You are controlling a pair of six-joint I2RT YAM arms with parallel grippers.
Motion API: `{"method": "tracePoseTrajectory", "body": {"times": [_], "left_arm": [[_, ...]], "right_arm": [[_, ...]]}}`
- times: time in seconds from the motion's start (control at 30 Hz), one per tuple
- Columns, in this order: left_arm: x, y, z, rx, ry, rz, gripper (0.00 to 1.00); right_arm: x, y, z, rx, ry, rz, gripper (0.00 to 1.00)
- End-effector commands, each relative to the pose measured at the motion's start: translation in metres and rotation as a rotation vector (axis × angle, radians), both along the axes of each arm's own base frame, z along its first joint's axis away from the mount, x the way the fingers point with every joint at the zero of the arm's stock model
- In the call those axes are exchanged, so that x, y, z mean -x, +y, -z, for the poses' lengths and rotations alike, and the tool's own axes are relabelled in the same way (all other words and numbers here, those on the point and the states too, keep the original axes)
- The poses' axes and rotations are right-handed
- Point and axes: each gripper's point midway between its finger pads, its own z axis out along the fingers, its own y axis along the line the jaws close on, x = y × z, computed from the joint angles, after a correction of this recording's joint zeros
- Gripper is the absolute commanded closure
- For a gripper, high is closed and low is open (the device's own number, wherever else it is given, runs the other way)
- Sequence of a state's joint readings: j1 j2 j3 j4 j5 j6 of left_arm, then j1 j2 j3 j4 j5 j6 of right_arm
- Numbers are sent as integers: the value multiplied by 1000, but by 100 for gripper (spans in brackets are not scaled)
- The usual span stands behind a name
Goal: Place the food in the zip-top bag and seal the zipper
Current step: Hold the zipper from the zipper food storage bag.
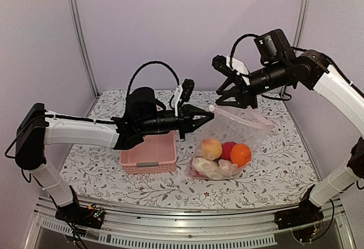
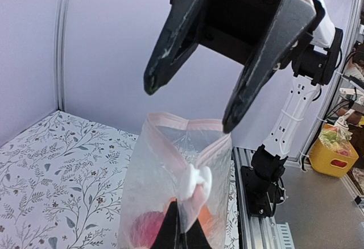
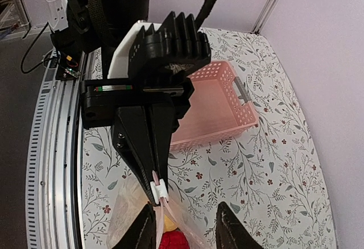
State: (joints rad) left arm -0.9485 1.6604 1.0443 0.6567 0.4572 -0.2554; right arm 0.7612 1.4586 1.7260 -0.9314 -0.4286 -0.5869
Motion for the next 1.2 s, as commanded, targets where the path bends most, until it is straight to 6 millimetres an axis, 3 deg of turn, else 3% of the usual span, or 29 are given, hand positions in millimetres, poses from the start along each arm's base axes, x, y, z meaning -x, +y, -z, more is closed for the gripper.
{"method": "tracePoseTrajectory", "body": {"times": [0.0, 0.23, 0.5, 0.87, 1.17], "left_arm": [[1, 6, -6, 3, -7, 3, 100], [2, 6, -7, 1, -7, 7, 100], [2, 7, -7, -1, -6, 4, 100], [2, 7, -6, -5, -4, 4, 100], [1, 7, -3, -13, -1, 1, 100]], "right_arm": [[4, 13, 13, 16, 36, -68, 64], [7, 21, 24, 40, 60, -94, 60], [8, 20, 28, 52, 72, -93, 75], [8, 21, 43, 93, 108, -96, 76], [10, 21, 34, 74, 104, -93, 82]]}}
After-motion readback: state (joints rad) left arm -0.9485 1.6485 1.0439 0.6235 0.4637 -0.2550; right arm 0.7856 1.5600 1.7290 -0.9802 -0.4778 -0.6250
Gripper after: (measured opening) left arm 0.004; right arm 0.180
